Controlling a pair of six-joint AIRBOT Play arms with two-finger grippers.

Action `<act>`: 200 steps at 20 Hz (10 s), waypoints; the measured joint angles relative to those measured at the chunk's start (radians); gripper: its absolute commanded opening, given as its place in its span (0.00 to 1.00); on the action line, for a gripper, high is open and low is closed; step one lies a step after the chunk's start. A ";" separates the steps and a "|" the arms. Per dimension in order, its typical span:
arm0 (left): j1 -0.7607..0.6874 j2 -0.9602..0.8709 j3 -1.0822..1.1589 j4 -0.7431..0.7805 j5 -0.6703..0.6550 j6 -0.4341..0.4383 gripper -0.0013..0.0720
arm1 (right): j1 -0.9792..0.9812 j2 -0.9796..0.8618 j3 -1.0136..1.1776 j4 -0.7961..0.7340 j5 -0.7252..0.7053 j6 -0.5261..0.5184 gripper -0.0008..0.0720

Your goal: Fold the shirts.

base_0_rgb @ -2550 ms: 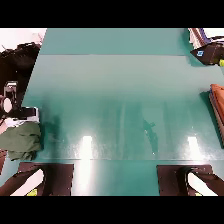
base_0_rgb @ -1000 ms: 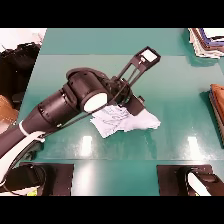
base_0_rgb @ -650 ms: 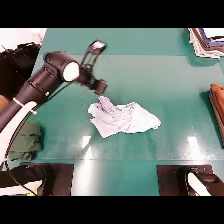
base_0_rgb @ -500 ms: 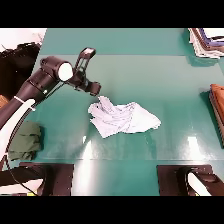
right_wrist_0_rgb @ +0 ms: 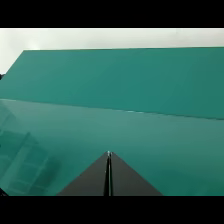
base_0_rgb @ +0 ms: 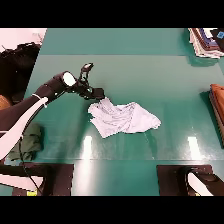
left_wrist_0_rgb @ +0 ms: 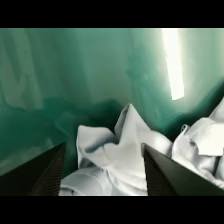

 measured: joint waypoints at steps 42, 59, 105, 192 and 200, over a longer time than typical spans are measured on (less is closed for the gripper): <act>0.100 0.082 0.234 0.041 -0.219 0.051 0.05 | 0.314 -0.815 -0.004 0.043 0.227 -0.026 0.03; 0.100 0.614 0.519 0.150 -0.205 0.049 0.05 | 0.227 -0.111 0.130 -0.103 0.309 0.015 0.03; 0.100 0.428 0.092 0.251 -0.190 0.013 0.05 | 0.164 -0.618 -0.262 -0.089 0.214 0.008 0.03; 0.131 0.654 -0.829 -0.174 0.116 -0.063 0.05 | -0.325 0.123 -0.529 -0.052 0.246 0.076 0.63; 0.129 0.654 -0.719 -0.169 0.072 -0.052 0.05 | -0.474 0.124 -0.682 -0.194 0.371 0.101 0.63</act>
